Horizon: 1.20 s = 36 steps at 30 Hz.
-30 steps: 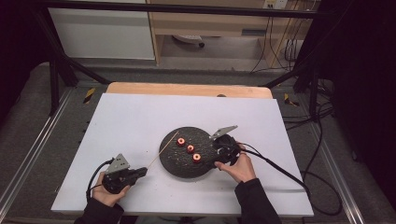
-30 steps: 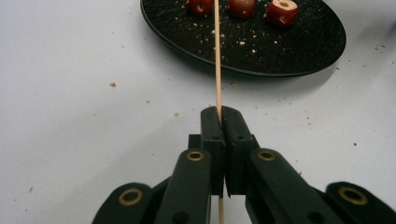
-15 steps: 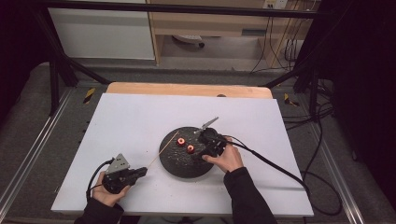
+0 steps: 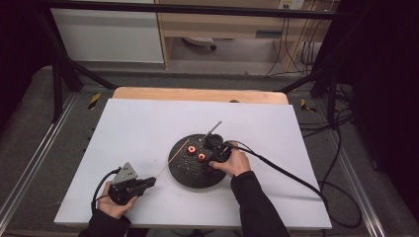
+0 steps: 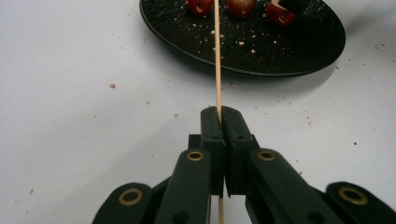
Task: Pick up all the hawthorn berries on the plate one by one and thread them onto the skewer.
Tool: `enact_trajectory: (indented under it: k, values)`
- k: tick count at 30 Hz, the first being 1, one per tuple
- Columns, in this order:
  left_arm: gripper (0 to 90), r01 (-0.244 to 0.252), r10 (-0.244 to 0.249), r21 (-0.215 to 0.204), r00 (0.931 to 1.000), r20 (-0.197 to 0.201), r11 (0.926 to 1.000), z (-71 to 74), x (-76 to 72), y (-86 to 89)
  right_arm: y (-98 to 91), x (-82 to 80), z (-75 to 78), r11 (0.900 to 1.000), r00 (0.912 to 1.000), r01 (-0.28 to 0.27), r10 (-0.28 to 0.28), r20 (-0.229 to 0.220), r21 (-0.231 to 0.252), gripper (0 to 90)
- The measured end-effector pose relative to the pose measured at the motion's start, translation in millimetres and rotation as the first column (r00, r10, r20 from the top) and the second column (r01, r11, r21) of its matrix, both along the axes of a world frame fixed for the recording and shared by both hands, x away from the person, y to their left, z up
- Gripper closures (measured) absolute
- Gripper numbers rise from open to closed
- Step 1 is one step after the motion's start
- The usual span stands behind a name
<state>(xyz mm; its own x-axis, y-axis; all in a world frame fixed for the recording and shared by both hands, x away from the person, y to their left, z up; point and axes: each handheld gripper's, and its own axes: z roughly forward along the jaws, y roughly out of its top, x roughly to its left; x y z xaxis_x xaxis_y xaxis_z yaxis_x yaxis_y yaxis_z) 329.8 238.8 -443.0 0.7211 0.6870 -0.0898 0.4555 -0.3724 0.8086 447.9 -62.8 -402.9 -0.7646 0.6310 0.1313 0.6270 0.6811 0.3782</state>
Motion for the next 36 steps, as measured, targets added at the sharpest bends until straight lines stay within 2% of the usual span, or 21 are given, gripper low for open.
enact_trajectory:
  k: [12,20,27,36]
  values:
    - [88.4,0.003,-0.003,0.003,1.0,0.003,1.0,0.1,0.0,-0.6,1.2,5.2,-4.7,0.9999,0.9967,0.013,-0.013,-0.08,0.002,56.1]
    - [88.5,0.004,-0.004,0.003,1.0,0.003,1.0,0.3,-0.1,-0.3,0.8,7.1,-5.7,0.9999,0.9949,0.014,-0.014,-0.1,0.003,59.7]
    - [88.4,0.003,-0.003,0.002,1.0,0.005,1.0,0.4,-0.2,-0.7,0.3,7.2,-4.3,0.9997,0.9941,0.025,-0.025,-0.105,0.0,60.3]
    - [88.5,0.001,-0.001,0.003,1.0,0.007,1.0,0.6,-0.6,-1.1,-7.3,2.7,12.5,0.9972,0.9972,0.052,-0.049,-0.057,0.054,60.6]
